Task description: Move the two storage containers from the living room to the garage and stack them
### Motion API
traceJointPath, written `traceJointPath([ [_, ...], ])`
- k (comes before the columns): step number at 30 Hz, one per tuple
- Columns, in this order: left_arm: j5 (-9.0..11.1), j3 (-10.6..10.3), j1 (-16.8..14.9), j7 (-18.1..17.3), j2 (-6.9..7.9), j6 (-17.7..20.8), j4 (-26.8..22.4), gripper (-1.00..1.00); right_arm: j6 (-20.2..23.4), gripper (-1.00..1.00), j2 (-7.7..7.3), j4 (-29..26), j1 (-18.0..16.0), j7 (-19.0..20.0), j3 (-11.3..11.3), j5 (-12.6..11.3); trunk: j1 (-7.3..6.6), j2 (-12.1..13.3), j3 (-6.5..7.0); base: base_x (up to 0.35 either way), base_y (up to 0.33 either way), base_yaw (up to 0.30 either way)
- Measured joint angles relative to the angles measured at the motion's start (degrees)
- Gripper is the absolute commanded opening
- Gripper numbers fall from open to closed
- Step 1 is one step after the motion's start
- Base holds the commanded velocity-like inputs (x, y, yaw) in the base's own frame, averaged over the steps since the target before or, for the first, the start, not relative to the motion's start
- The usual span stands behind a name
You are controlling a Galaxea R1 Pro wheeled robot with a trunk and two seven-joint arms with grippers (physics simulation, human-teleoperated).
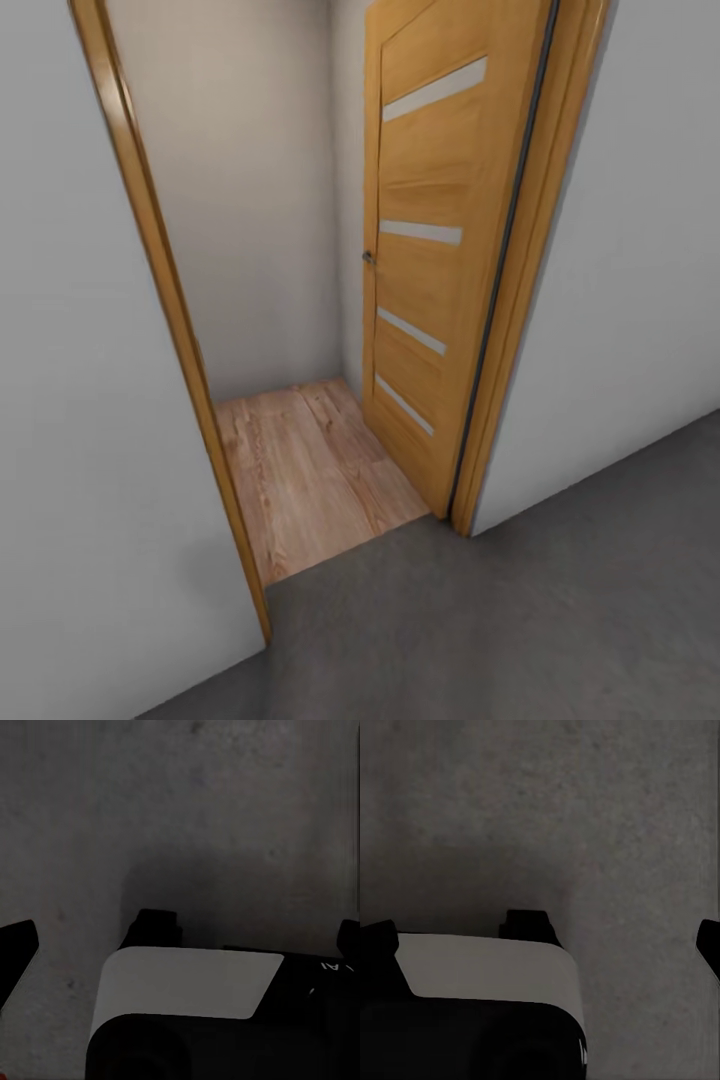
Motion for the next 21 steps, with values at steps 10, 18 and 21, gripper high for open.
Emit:
traceJointPath([
  [10, 0.0, 0.0, 0.0, 0.0, 0.00, 0.0, 0.0, 1.00, 0.0, 1.00, 0.06, 0.0, 0.0, 0.0, 0.0, 0.0, 0.00, 0.0, 0.00, 0.317, 0.000, 0.000],
  [18, -0.1, 0.0, 0.0, 0.0, 0.00, 0.0, 0.0, 1.00, 0.0, 1.00, 0.07, 0.0, 0.0, 0.0, 0.0, 0.1, 0.00, 0.0, 0.00, 0.317, -0.050, -0.006],
  [21, -0.1, 0.0, 0.0, 0.0, 0.00, 0.0, 0.0, 1.00, 0.0, 1.00, 0.07, 0.0, 0.0, 0.0, 0.0, 0.0, 0.00, 0.0, 0.00, 0.317, -0.094, -0.150],
])
